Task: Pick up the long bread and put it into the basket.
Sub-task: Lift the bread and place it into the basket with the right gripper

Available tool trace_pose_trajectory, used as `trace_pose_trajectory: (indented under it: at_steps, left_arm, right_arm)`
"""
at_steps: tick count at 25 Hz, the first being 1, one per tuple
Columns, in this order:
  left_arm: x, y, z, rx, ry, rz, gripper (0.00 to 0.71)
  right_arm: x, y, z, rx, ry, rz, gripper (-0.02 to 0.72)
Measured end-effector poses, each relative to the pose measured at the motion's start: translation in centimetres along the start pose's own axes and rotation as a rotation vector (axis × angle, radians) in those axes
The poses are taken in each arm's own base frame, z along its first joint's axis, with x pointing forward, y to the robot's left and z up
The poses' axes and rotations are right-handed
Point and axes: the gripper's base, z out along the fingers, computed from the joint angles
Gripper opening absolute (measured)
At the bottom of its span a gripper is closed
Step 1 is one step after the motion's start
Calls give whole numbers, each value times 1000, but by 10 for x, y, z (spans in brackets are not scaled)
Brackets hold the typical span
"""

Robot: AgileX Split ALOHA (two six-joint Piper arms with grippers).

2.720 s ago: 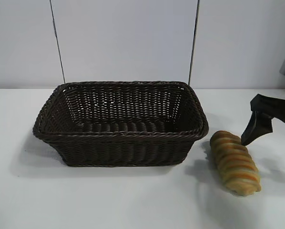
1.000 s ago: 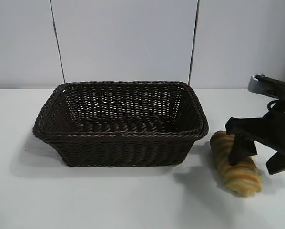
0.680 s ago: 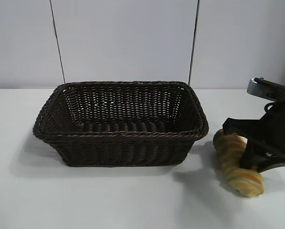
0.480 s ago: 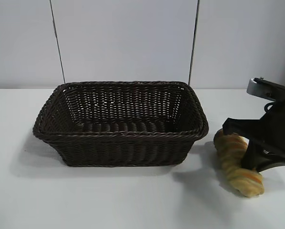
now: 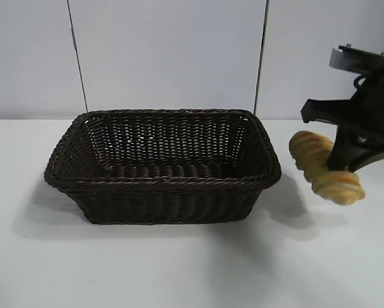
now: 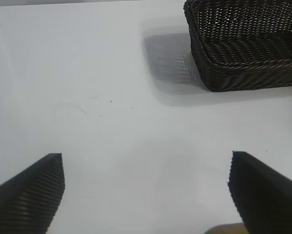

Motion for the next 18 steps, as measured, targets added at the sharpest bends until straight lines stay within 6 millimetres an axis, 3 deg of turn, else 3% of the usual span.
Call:
trace_pose_trajectory:
  at_steps: [6, 12, 15, 18]
  left_arm:
    - [0, 0, 0, 0, 0, 0, 659]
    - [0, 0, 0, 0, 0, 0, 659]
    - [0, 0, 0, 0, 0, 0, 659]
    - [0, 0, 0, 0, 0, 0, 659]
  right_arm:
    - [-17, 21, -19, -118, -40, -84, 53]
    - [-31, 78, -44, -242, -144, -382, 53]
    - [-33, 106, -44, -273, -174, -579, 53]
    - [-31, 128, -29, -286, -174, -822, 53]
